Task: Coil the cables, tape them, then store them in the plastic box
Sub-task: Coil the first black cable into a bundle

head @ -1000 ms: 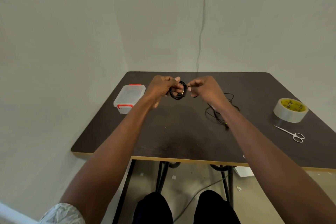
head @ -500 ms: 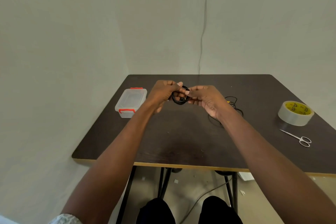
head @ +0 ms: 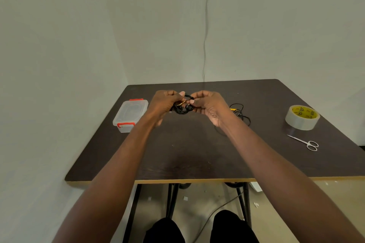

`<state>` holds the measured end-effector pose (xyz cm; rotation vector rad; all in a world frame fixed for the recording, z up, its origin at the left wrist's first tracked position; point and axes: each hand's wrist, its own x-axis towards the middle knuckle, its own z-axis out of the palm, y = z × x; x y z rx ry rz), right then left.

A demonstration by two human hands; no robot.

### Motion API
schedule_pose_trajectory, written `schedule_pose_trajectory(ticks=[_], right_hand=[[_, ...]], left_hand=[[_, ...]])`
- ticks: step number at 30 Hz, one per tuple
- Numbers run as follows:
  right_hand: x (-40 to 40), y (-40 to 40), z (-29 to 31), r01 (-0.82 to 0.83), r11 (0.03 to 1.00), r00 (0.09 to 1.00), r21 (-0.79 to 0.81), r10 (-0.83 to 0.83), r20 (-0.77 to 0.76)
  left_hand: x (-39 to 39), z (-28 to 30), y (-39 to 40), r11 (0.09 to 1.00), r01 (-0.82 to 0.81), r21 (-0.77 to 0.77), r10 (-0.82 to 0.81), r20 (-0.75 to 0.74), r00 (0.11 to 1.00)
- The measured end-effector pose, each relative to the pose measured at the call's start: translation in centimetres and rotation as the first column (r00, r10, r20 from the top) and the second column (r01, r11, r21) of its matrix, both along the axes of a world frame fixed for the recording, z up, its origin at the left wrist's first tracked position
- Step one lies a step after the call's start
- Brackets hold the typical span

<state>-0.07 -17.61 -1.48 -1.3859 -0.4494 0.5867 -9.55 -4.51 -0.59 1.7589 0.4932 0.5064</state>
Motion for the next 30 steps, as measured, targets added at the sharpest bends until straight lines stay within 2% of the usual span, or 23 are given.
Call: schedule_pose_trajectory(ticks=[11, 18, 22, 25, 28, 30], right_hand=[[-1.0, -0.1, -0.2, 0.150, 0.987, 0.978, -0.061, -0.139, 0.156], [-0.8, -0.1, -0.7, 0.107, 0.993, 0.994, -0.054, -0.107, 0.010], [-0.5, -0.2, -0.7, 0.025, 1.000, 0.997, -0.010, -0.025, -0.075], [-0.5, -0.1, -0.8, -0.002, 0.998, 1.000, -0.065, 0.003, 0.008], [-0.5, 0.1, -1.5, 0.025, 0.987, 0.994, -0.156, -0.008, 0.112], [-0.8, 0.2, -1.9, 0.054, 0.982, 0.988, -0.182, -0.026, 0.154]], left_hand=[[-0.7, 0.6, -0.2, 0.996, 0.033, -0.084, -0.030, 0.037, 0.999], [-0.7, -0.1, -0.6, 0.995, 0.040, -0.087, -0.038, 0.024, 0.999], [-0.7, -0.2, -0.9, 0.991, 0.056, -0.120, -0.053, 0.032, 0.998], [-0.6, -0.2, -1.2, 0.992, 0.017, -0.122, -0.015, 0.013, 1.000], [-0.3, -0.4, -1.0, 0.970, 0.019, -0.241, -0.020, -0.003, 1.000], [-0.1, -0.5, -1.0, 0.964, 0.033, -0.265, -0.042, -0.029, 0.999]])
